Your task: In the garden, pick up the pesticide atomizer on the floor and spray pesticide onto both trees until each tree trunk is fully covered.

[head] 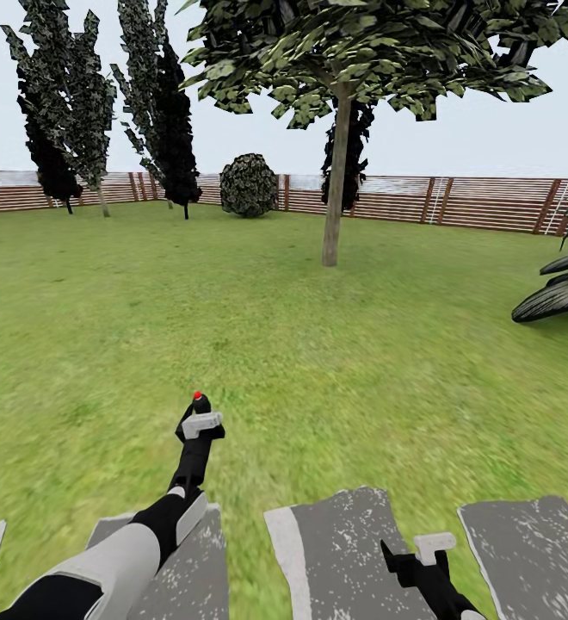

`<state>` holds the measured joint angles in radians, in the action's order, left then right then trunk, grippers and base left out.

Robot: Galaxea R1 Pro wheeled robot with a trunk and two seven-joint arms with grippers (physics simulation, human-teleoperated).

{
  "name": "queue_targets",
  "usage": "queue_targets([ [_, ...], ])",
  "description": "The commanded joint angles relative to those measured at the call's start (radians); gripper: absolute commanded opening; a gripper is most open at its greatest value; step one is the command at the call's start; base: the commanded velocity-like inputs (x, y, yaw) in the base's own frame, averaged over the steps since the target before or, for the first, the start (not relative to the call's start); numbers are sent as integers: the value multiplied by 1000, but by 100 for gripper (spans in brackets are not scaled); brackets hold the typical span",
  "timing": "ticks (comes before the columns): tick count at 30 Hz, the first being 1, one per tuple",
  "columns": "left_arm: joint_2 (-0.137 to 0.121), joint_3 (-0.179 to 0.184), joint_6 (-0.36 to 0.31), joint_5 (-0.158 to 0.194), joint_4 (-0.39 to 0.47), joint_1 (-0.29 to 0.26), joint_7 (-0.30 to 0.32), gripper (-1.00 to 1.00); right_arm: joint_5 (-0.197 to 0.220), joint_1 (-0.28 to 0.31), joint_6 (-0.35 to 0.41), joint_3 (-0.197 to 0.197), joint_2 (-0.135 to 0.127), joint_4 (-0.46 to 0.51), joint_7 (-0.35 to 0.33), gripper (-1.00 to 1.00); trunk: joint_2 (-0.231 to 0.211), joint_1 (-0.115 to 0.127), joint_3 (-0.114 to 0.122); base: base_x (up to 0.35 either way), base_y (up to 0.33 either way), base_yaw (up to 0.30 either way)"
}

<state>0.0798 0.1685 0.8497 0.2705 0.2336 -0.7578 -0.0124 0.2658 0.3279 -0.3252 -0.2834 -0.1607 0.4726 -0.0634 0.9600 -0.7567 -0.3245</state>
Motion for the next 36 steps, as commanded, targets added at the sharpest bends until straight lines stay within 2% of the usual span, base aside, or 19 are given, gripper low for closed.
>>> queue_targets([
  [1,0,0,0,0,5,0,0,-100,0,0,0,0,0,0,0,100,0,0,0,0,0,0],
  [8,2,-2,-3,1,3,6,-3,-100,2,0,-3,8,0,-6,3,100,0,0,0,21,0,0],
  [14,4,-7,-8,2,1,41,-7,-100,5,-4,-12,23,6,-40,6,100,0,0,0,287,0,0],
  [15,4,-7,-9,2,1,147,-7,-100,5,-4,-12,23,6,-56,6,100,0,0,0,337,0,0],
  [31,5,-9,-10,3,1,152,-8,-100,7,-4,-12,23,7,-74,7,100,0,0,0,348,0,0],
  [32,4,-9,-37,3,1,152,-8,-100,7,-4,-12,23,7,-74,7,100,0,0,0,350,0,0],
  [36,3,-9,-48,3,1,152,-9,-100,7,-4,-12,23,7,-74,7,100,0,0,0,350,0,0],
])
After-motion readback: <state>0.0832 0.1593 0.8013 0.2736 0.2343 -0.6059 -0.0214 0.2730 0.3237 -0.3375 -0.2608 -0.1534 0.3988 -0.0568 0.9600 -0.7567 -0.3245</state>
